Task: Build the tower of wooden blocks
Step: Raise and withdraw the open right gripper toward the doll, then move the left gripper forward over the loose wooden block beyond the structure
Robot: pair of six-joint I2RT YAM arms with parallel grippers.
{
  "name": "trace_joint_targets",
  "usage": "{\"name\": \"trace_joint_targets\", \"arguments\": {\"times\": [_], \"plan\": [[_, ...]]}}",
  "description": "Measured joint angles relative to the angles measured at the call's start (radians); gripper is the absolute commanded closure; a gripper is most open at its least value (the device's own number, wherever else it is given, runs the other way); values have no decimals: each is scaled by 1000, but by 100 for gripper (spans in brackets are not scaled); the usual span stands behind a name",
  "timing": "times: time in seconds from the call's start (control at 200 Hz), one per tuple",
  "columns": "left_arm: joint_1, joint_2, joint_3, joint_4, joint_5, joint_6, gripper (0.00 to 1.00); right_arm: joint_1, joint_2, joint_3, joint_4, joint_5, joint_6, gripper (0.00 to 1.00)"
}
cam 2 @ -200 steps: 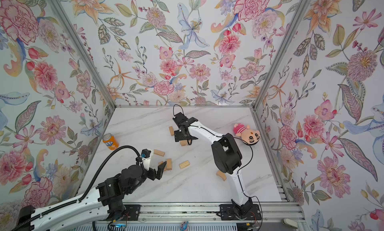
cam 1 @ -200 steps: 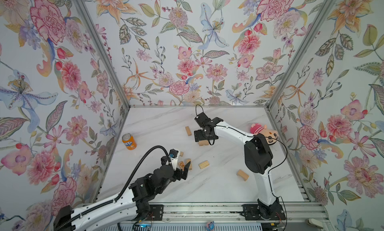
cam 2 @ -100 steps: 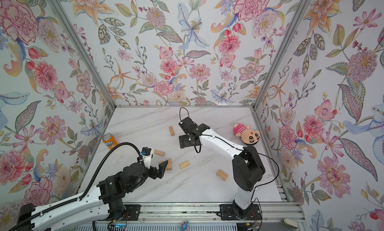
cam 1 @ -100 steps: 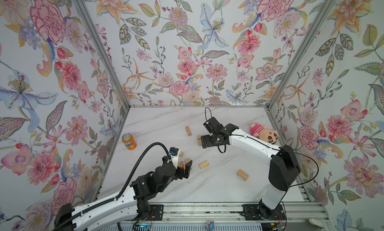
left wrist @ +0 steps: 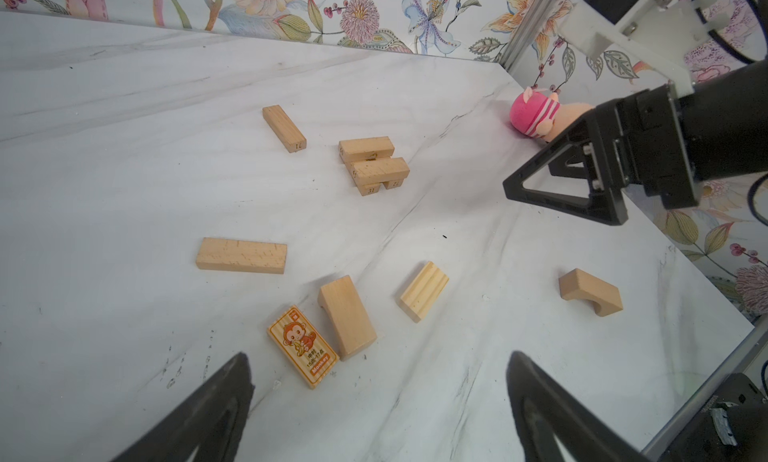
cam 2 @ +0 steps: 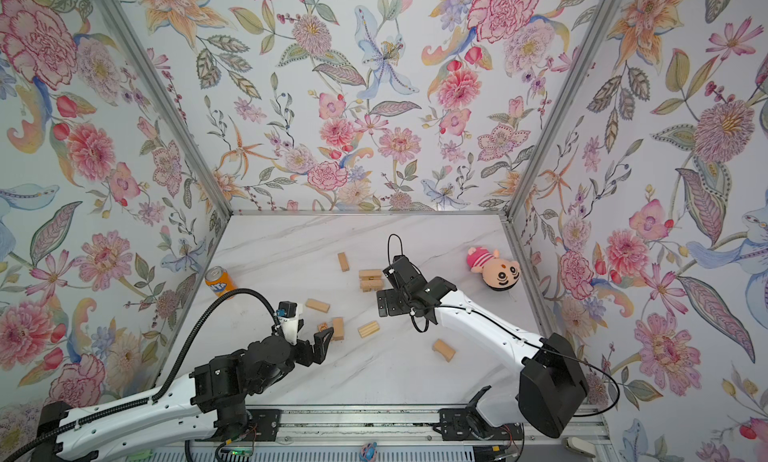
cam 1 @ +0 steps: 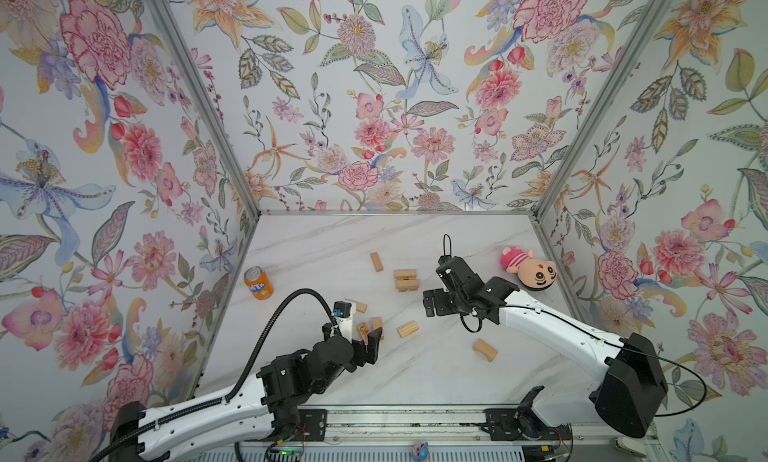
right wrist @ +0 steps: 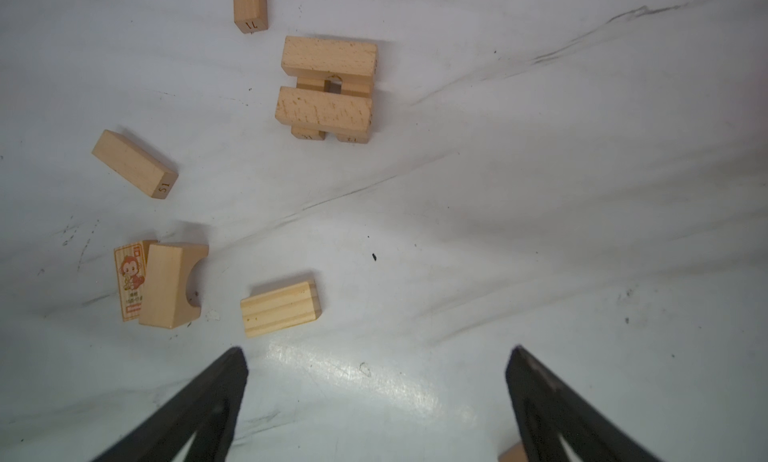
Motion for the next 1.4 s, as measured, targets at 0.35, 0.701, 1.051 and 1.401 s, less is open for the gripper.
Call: {"name": "trace_joint_targets", "arguments": {"times": [0.35,0.701,1.051,1.401], "plan": [[-55,28,-1,-22,-53,-92,4,0,-69,-79,44,-29,2,1],[-57,101,-11,-4,-80,-114,2,0,-68,-87,49,-35,-6,1],[133,164,63,-40,-64,-104,5,-22,-61,-71,51,-36,-25,1],[308,336,208,-9,44,6,8,-68,-38,-26,56,-64,-47,1]]}}
